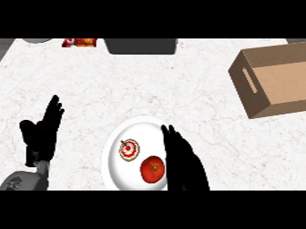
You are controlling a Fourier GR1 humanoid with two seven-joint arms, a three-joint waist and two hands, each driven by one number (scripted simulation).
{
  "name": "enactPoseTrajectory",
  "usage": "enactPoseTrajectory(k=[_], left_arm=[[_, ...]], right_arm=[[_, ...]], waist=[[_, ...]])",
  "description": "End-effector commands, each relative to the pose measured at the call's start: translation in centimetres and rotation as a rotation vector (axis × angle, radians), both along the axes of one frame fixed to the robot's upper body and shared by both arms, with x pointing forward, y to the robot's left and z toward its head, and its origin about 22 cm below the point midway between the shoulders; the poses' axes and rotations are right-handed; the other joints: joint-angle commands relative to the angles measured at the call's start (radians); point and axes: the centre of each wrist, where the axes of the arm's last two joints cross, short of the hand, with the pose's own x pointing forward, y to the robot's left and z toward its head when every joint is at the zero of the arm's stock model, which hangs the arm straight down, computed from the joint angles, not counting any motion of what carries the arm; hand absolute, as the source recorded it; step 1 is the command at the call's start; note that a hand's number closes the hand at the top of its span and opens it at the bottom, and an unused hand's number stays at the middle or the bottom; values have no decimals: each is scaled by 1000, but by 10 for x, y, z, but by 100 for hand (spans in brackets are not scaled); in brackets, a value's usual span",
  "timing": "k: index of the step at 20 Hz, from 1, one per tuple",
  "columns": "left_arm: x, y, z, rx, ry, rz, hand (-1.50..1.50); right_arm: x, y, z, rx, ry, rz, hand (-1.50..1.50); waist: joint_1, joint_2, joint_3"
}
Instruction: Pick the tomato from the plate and place it in the cardboard box
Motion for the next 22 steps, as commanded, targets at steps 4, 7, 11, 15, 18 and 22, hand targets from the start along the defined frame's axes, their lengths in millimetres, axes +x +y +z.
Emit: enactPoseTrajectory(k=[4, 7, 11, 15, 18, 22], left_arm=[[-1, 5, -1, 14, -5, -7, 0], [1, -1, -9, 8, 0, 24, 0], [13, -2, 3, -3, -11, 3, 0], [11, -15, -1, 11, -8, 11, 0], [6, 4, -5, 5, 5, 10, 0], [-4, 1, 1, -3, 13, -16, 0]], right_arm=[[5, 16, -2, -98, 154, -144, -150], [1, 17, -8, -92, 160, -160, -150], [27, 12, -4, -83, 179, -170, -150], [20, 17, -5, -107, 184, -156, -150], [24, 20, -18, -157, 216, -161, -150], [28, 26, -29, -155, 223, -182, -150]], waist=[[0, 0, 0], [-8, -1, 0], [-6, 2, 0], [-10, -1, 0], [-4, 0, 0], [10, -2, 1]])
